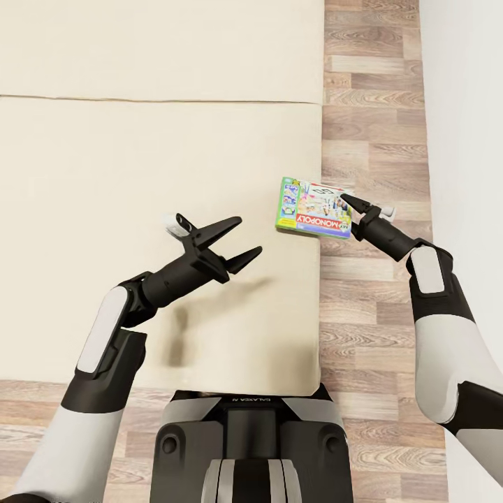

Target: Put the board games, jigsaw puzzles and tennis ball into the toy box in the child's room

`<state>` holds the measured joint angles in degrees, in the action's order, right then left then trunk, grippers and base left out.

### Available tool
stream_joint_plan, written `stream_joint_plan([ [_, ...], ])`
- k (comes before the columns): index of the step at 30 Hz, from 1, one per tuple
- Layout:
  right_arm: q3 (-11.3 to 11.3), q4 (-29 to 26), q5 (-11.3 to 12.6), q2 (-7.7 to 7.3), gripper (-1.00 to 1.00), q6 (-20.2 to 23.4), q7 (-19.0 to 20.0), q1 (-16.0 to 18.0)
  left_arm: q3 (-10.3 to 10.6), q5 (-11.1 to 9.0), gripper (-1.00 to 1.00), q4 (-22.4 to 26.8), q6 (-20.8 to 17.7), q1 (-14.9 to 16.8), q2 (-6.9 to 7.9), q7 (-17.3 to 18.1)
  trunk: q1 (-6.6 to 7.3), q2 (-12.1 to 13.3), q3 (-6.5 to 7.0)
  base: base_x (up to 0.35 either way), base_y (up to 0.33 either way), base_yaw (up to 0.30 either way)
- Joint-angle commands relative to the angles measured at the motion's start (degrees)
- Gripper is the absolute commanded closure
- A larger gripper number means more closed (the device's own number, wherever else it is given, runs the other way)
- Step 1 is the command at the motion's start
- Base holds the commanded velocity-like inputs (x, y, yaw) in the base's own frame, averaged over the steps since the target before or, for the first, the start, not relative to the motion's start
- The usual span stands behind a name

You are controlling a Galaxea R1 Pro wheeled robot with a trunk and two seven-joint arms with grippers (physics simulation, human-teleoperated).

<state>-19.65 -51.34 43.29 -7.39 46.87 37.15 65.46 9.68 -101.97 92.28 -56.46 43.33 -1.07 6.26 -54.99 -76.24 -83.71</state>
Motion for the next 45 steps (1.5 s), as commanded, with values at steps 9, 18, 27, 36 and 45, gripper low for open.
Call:
stream_joint_plan([
  [9, -0.1, 0.0, 0.0, 0.0, -1.0, 0.3, 0.1, 0.0, 0.3, 0.5, -1.0, 0.0, -0.1, 0.3, -0.06, 0.6, 0.0, 0.0, -0.01, 0.0, 0.0, 0.003],
  [18, -0.1, 0.0, 0.0, 0.0, -1.0, 0.3, 0.1, 0.0, 0.5, 0.5, -1.0, 0.0, -0.1, 0.4, -0.07, 0.5, 0.0, 0.0, -0.01, 0.0, 0.0, 0.001],
  [27, -0.1, 0.0, 0.0, 0.0, -1.0, 0.3, 0.1, 0.0, 0.5, 0.5, -1.0, 0.0, -0.1, 0.5, -0.07, 0.6, 0.0, 0.0, 0.03, 0.0, 0.0, 0.041],
  [36, -0.1, 0.0, 0.0, 0.06, -1.0, 0.3, 0.1, -0.1, 0.5, 0.5, -1.0, 0.0, -0.1, 0.4, -0.04, 0.6, 0.0, 0.0, 0.13, 0.0, 0.0, 0.077],
  [45, 0.0, 0.0, -0.1, 0.22, -1.0, 0.3, 0.1, -0.2, 0.5, 0.5, -1.0, 0.0, -0.1, 0.5, -0.01, 0.5, 0.0, 0.0, 0.16, 0.0, 0.0, 0.019],
])
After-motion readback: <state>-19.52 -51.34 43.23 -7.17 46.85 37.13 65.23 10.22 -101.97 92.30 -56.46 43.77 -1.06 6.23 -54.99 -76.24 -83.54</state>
